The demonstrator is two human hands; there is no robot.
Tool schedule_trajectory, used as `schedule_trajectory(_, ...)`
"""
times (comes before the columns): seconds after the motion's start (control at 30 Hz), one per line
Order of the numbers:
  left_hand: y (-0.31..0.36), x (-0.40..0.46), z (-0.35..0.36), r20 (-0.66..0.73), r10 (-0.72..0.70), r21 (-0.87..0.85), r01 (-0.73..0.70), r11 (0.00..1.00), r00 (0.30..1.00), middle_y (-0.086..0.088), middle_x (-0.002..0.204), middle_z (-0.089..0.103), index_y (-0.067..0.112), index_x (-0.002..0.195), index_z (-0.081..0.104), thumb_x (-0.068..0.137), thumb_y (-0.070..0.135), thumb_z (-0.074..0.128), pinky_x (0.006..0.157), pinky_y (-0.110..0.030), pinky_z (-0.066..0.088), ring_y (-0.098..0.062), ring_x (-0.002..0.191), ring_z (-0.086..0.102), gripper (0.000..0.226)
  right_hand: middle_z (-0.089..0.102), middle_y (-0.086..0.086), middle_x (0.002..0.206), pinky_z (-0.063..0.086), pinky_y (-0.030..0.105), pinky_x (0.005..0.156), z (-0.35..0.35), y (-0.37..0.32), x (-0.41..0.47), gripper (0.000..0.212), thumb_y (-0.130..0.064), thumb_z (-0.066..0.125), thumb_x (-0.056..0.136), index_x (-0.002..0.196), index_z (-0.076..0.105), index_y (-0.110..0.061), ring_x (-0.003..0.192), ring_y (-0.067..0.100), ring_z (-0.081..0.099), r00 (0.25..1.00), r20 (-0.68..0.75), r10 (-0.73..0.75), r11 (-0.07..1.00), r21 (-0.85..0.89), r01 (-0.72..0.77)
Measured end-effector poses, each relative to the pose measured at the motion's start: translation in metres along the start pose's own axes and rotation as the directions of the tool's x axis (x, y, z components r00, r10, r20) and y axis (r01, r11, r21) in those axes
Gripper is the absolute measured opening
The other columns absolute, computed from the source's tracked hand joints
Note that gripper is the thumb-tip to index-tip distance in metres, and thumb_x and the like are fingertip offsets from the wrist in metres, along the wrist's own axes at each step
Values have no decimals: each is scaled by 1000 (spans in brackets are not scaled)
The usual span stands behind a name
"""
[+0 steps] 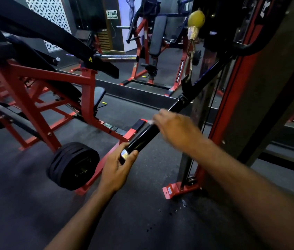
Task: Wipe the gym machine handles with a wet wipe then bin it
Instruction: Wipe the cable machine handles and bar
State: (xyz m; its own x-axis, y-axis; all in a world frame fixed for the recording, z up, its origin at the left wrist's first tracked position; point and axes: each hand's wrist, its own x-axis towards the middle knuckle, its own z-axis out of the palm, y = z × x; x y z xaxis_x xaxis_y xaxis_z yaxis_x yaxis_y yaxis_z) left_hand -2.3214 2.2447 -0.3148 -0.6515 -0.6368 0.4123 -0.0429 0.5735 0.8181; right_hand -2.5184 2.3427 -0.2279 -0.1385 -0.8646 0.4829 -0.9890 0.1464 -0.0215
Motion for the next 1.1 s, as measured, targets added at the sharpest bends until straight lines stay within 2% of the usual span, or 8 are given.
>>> schedule_trajectory(0.17, -5, 1, 4, -18, 43, 47, -42, 998, 999, 11, 87, 64, 24, 116, 64, 96, 45, 58, 62, -14, 44, -5, 76, 63, 30, 61, 5, 97, 58, 40, 70, -20, 47, 31, 17, -24, 51, 102, 105, 65, -14, 83, 29, 68, 962, -65, 264, 960, -80, -268)
schedule_trajectory(0.33, -8, 0, 5, -103, 57, 41, -53, 998, 993, 13, 102, 64, 34, 122, 52, 100, 52, 44, 65, -10, 42, -6, 83, 63, 30, 58, 0, 94, 56, 26, 58, 16, -34, 4, 11, -20, 56, 101, 102, 65, -14, 68, 15, 61, 978, -103, 179, 979, 117, -167)
schedule_trajectory(0.4, -7, 2, 4, -180, 37, 13, -35, 999, 983, 13, 98, 64, 35, 120, 50, 102, 53, 39, 63, -13, 44, -8, 79, 64, 28, 60, 2, 97, 54, 23, 56, 25, -65, -7, 16, -22, 54, 102, 109, 66, -13, 68, 15, 62, 975, -143, 168, 967, 216, -135)
schedule_trajectory(0.47, -5, 7, 4, -240, -12, -91, -10, 996, 971, 13, 92, 66, 28, 110, 54, 105, 50, 37, 69, -29, 53, -11, 80, 66, 28, 59, 1, 98, 57, 32, 56, 34, -89, -11, 23, -25, 49, 104, 114, 66, -13, 73, 18, 63, 969, -184, 166, 957, 266, -113)
schedule_trajectory(0.63, -2, 12, 2, -281, -135, -202, 79, 976, 950, 16, 72, 51, 35, 82, 45, 107, 44, 33, 61, -44, 42, -8, 64, 46, 28, 57, 0, 98, 57, 35, 59, 50, -120, -14, 22, -20, 51, 103, 120, 64, -16, 81, 16, 62, 964, -237, 117, 968, 243, -58)
schedule_trajectory(0.83, 11, 14, 2, -239, -299, -318, 216, 923, 924, 10, 66, 43, 36, 70, 47, 97, 49, 36, 60, -38, 34, -14, 62, 40, 31, 58, 1, 98, 56, 32, 55, 33, -70, -11, 32, -7, 62, 95, 126, 63, -14, 78, 13, 57, 981, -194, 29, 990, 144, 0)
schedule_trajectory(1.0, 18, 20, -4, -197, -328, -372, 239, 897, 924, 9, 65, 34, 32, 67, 40, 93, 49, 38, 58, -39, 27, -17, 63, 32, 31, 58, 4, 97, 56, 42, 63, 13, -3, 5, 24, -11, 53, 101, 123, 64, -11, 76, 18, 60, 922, -271, 277, 958, 151, -243)
schedule_trajectory(1.1, 25, 20, -5, -186, -415, -391, 320, 863, 891, 6, 63, 37, 28, 67, 39, 93, 47, 38, 55, -35, 27, -16, 59, 34, 32, 60, 4, 101, 55, 34, 60, 21, -22, 5, 24, -15, 50, 104, 124, 63, -10, 73, 13, 58, 900, -293, 322, 941, 200, -271)
